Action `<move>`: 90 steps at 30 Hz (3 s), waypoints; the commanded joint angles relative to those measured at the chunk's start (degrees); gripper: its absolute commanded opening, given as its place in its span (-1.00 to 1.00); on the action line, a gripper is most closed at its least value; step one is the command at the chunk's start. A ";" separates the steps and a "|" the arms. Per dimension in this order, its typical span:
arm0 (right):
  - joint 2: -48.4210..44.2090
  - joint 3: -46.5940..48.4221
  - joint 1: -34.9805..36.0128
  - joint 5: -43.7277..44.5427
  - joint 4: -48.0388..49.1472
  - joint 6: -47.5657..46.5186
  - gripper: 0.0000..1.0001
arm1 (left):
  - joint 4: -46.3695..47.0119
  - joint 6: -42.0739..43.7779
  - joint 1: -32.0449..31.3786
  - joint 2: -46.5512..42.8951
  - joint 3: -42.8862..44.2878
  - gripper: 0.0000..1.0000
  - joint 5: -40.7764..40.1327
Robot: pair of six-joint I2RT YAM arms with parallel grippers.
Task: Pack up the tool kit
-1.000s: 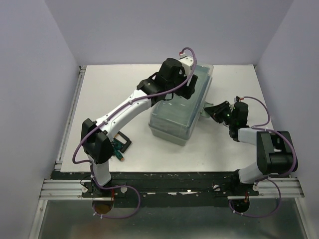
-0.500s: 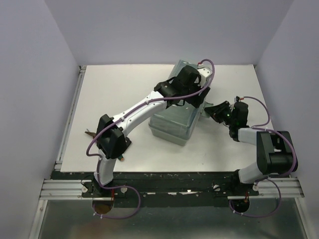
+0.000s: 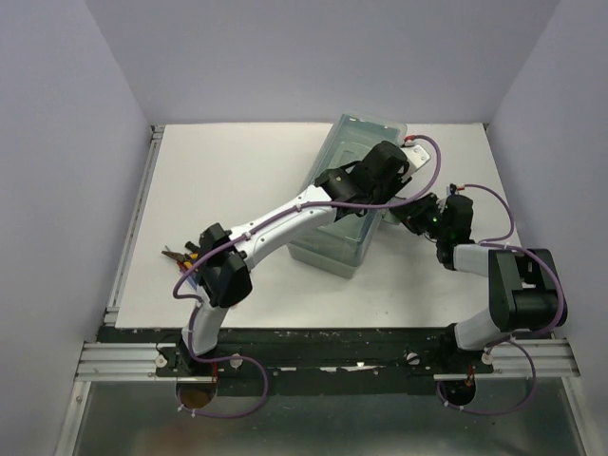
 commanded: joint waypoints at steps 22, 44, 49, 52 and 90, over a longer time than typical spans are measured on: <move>2.56 -1.93 0.50 0.15 2.05 -0.57 -0.45 | -3.08 12.50 -3.00 4.67 -0.80 0.25 -21.30; 4.67 -2.01 0.50 0.33 3.02 -0.74 -0.61 | 7.12 24.64 -1.16 2.91 -0.63 0.20 -28.95; 4.67 -2.10 0.41 0.24 3.02 -0.75 -0.61 | 8.44 26.31 -0.11 2.65 -0.36 0.20 -30.18; 4.67 -2.01 0.59 0.41 3.02 -0.83 -0.61 | 8.71 26.48 0.95 2.12 -0.45 0.19 -30.44; 3.18 0.62 0.50 -0.55 -1.02 -3.29 -0.61 | 10.47 16.30 18.78 -9.65 -12.40 0.32 -16.66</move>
